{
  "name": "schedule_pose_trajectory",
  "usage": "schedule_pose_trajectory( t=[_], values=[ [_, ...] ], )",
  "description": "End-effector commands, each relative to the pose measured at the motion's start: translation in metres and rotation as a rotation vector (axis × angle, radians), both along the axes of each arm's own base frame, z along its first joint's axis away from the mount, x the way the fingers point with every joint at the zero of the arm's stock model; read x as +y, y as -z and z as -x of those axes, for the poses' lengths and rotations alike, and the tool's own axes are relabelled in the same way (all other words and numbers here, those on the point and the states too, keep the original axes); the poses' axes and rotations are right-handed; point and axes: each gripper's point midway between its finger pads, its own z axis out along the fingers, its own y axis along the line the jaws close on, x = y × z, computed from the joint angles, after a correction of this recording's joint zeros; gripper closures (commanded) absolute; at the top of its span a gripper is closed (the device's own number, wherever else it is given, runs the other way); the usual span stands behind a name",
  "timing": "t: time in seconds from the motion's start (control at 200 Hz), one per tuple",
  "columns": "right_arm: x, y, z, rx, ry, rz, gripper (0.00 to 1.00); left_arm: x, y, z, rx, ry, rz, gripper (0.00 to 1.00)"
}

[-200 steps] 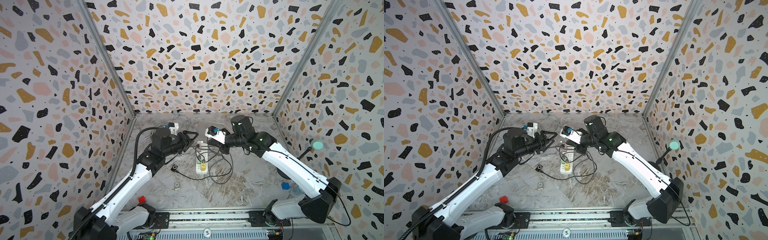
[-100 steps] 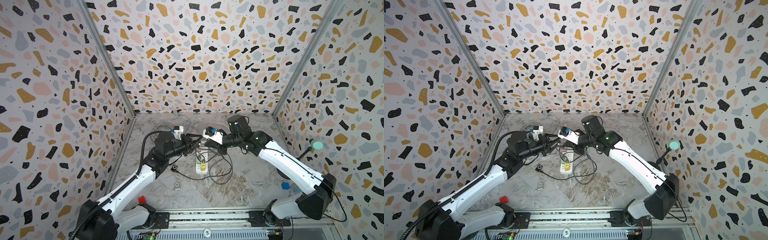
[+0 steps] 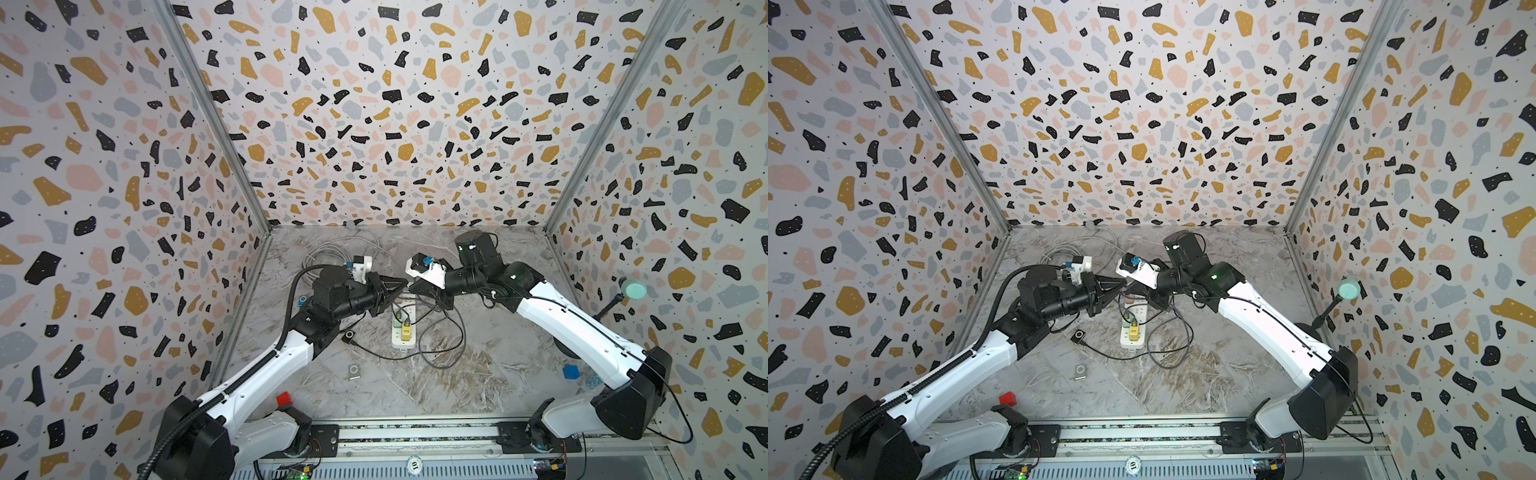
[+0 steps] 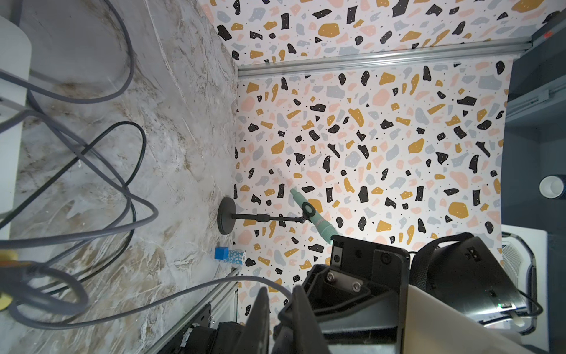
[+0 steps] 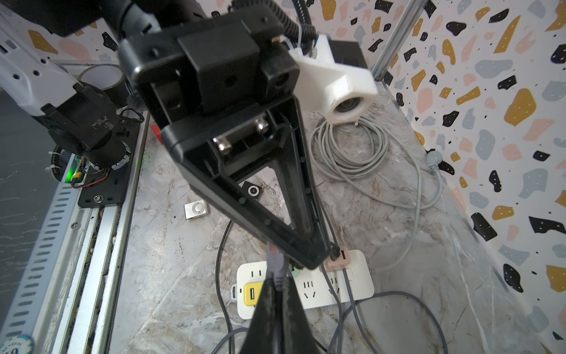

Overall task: Charge mp3
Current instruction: Adjust the charging cable.

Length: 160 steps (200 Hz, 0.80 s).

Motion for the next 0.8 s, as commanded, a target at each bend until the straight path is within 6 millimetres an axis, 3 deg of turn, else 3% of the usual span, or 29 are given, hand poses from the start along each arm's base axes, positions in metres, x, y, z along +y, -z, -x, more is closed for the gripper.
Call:
schedule_pose_trajectory(
  t=[0.0, 0.08, 0.27, 0.33, 0.39, 0.486, 0.556, 0.606, 0.626, 0.706, 0.796],
  values=[
    [-0.002, -0.011, 0.004, -0.006, -0.003, -0.03, 1.0, -0.002, -0.005, 0.006, -0.032, 0.026, 0.014, 0.94],
    [-0.002, -0.01, 0.004, -0.001, -0.002, -0.032, 1.0, -0.002, -0.006, 0.006, -0.035, 0.029, 0.015, 1.0],
    [0.0, -0.013, 0.001, 0.016, 0.019, -0.05, 1.0, -0.003, -0.003, 0.006, -0.03, 0.035, 0.005, 1.0],
    [-0.002, -0.022, -0.009, 0.043, 0.096, -0.08, 0.79, -0.002, -0.006, 0.004, -0.034, 0.025, 0.014, 1.0],
    [-0.008, -0.047, -0.023, 0.112, 0.241, -0.156, 0.6, -0.002, -0.014, -0.003, -0.047, -0.008, 0.046, 1.0],
    [-0.025, -0.105, -0.035, 0.403, 0.45, -0.412, 0.52, -0.003, -0.035, -0.023, -0.07, -0.073, 0.14, 1.0],
    [-0.03, -0.134, -0.023, 0.69, 0.486, -0.633, 0.52, 0.0, -0.052, -0.036, -0.089, -0.128, 0.232, 1.0],
    [-0.024, -0.147, -0.004, 0.882, 0.41, -0.77, 0.51, 0.002, -0.064, -0.043, -0.096, -0.157, 0.291, 1.0],
    [-0.022, -0.161, 0.005, 0.912, 0.355, -0.841, 0.5, 0.002, -0.066, -0.046, -0.097, -0.166, 0.305, 1.0],
    [-0.02, -0.169, 0.018, 1.014, 0.348, -0.931, 0.49, 0.002, -0.073, -0.051, -0.098, -0.181, 0.319, 1.0],
    [-0.022, -0.159, 0.019, 1.085, 0.387, -0.931, 0.48, 0.001, -0.073, -0.053, -0.087, -0.18, 0.324, 1.0]
  ],
)
